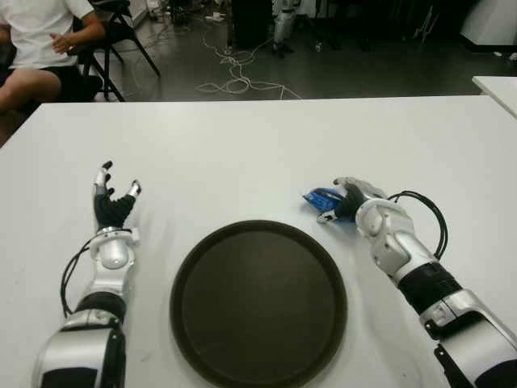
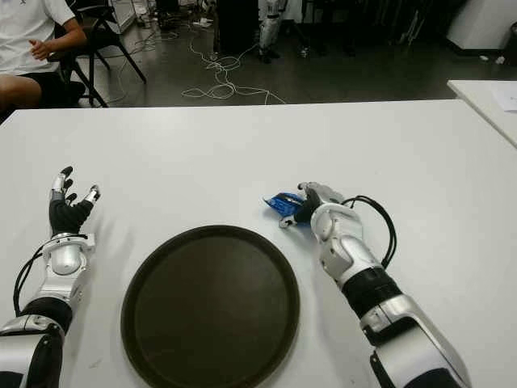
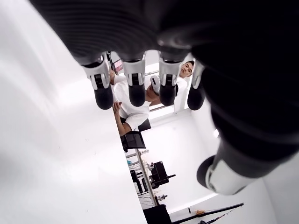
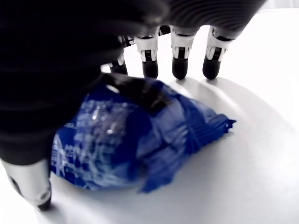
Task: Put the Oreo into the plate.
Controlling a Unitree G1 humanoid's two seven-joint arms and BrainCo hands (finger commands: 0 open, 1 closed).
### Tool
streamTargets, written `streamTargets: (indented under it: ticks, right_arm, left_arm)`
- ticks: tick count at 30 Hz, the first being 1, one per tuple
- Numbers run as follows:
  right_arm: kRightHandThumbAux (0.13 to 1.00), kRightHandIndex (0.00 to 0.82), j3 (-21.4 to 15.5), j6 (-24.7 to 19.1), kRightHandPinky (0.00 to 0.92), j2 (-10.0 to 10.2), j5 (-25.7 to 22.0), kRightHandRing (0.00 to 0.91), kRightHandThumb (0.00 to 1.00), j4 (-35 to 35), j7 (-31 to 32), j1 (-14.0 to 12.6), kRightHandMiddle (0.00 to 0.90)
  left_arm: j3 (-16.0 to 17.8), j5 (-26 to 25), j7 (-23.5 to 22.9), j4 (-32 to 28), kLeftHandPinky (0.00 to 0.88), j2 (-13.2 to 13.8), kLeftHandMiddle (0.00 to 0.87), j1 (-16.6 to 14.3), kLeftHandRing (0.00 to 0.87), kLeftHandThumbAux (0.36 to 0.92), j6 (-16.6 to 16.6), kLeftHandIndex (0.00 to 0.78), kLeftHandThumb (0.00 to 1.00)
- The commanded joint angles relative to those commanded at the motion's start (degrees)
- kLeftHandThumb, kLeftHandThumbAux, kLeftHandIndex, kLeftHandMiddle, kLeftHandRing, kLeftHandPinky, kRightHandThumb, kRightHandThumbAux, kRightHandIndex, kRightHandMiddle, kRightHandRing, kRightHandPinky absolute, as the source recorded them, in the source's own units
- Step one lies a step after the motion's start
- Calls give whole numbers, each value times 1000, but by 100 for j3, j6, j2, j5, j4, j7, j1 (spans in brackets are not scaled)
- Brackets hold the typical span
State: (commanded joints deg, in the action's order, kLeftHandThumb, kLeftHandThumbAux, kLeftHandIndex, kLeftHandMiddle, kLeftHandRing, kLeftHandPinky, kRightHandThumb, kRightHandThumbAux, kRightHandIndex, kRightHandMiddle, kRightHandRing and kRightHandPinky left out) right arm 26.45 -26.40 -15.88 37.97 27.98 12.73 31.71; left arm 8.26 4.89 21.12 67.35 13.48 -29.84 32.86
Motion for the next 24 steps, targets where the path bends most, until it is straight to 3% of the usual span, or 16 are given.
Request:
streamTargets:
  ticks: [24]
  right_arm:
    - [617,110,36,-328,2,-8,6,97,0,-228,358,-10,134]
  left_arm:
    - [-54,25,28,-20,25,15,46,18,35,747,-8,27,0]
